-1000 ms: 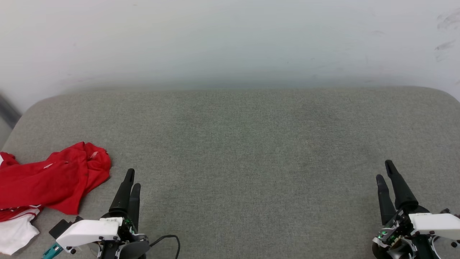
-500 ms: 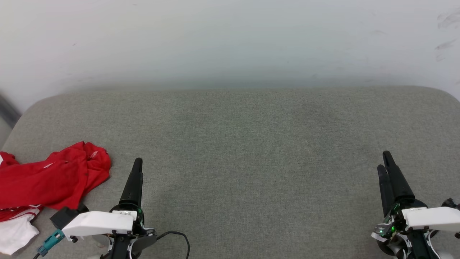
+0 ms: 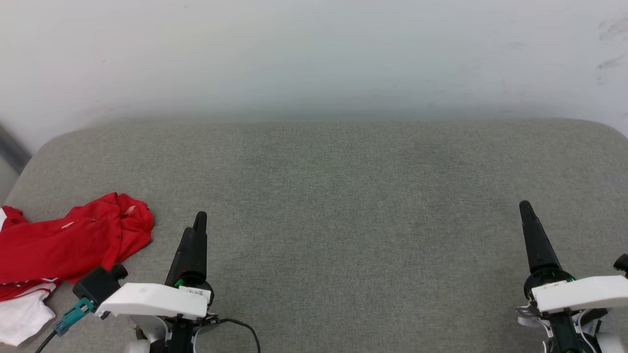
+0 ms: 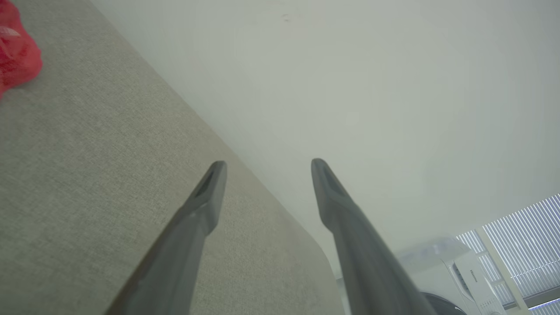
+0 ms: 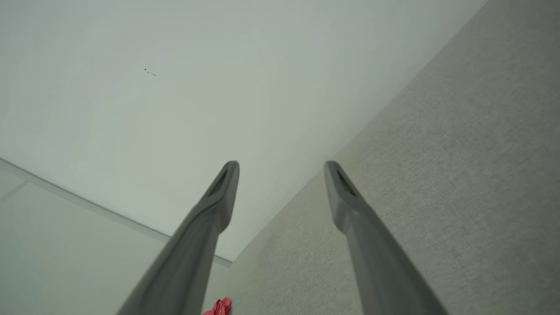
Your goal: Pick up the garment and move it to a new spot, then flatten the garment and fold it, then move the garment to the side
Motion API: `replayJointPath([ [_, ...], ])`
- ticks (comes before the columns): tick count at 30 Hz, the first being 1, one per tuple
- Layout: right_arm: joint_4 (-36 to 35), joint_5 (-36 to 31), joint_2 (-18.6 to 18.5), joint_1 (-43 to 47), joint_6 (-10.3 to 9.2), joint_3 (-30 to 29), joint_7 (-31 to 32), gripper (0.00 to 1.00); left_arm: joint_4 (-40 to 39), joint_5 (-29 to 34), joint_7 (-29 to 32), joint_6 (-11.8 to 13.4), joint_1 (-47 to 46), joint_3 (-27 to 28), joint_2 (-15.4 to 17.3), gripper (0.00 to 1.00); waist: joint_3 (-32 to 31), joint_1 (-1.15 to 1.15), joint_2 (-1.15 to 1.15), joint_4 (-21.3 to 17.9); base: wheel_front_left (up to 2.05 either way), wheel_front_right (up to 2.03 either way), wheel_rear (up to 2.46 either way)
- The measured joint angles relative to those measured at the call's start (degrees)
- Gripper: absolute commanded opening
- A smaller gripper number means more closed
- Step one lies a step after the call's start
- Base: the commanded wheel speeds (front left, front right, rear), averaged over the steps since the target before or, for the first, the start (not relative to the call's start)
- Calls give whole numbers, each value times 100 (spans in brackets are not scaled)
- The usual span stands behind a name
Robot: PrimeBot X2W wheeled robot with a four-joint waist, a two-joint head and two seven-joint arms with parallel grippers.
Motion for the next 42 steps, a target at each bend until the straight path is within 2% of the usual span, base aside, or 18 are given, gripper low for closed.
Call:
replayJointPath([
  [13,-25,-2314,-4,2,1,30,-73,100,-19,2002,-258,51,0,-133,7,100,-26,0,0,45,0,0,0],
  [17,-52,-2820,12,8,1,25,-19,100,8,2443,-319,80,0,-199,25,100,-28,0,0,54,0,0,0],
  [28,-178,-3917,63,68,1,-45,88,100,158,3428,-501,255,-65,-397,196,100,-28,0,0,67,0,0,0],
  [42,-377,-4863,92,125,1,-53,166,100,222,4197,-689,409,-113,-589,289,100,-33,1,0,110,0,0,0],
])
